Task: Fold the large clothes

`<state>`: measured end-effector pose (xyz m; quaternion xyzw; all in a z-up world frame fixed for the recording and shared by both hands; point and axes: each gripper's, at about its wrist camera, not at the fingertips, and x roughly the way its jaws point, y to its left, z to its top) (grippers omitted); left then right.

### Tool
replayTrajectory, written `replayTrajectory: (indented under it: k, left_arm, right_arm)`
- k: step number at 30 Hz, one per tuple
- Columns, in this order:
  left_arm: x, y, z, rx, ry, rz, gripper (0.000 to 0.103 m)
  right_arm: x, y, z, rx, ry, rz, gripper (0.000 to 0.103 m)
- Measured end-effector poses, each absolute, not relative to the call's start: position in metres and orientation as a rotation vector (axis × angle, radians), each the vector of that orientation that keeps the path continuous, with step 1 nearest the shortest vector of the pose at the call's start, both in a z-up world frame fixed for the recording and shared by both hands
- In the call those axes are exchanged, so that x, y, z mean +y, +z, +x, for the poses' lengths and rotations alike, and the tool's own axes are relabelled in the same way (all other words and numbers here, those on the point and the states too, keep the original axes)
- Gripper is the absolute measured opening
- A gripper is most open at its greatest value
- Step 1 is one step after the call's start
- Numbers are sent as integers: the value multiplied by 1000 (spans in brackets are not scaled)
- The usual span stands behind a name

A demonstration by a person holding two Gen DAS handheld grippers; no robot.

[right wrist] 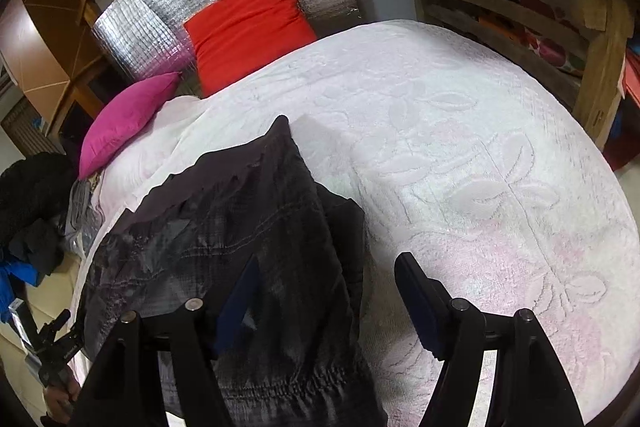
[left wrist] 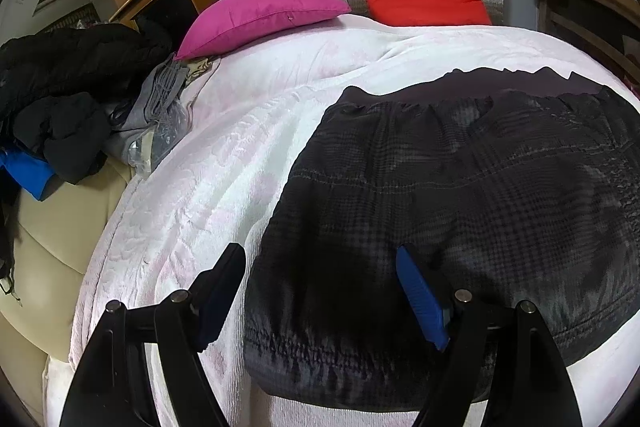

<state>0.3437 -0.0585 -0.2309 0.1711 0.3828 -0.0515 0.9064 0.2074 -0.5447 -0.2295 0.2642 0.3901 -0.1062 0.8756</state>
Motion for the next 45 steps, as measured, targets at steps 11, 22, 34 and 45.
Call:
replayTrajectory:
  k: [11,22,34,45]
  left_arm:
    - [-18,-214,372,875,-321,126,89]
    - [12,-255,419,1132,-595,-196,89]
    - [-7,-282,432,1237,-790,-344,89]
    - [-17,-274,435,1197,-900,-442,89]
  right_arm:
    - [-562,-243,211,845,-166,664,76]
    - [-584,-263,211,870,-49,824,77]
    - [-601,-302,239,927,102,1000,77]
    - [-575,-315,272,964,286,1018,83]
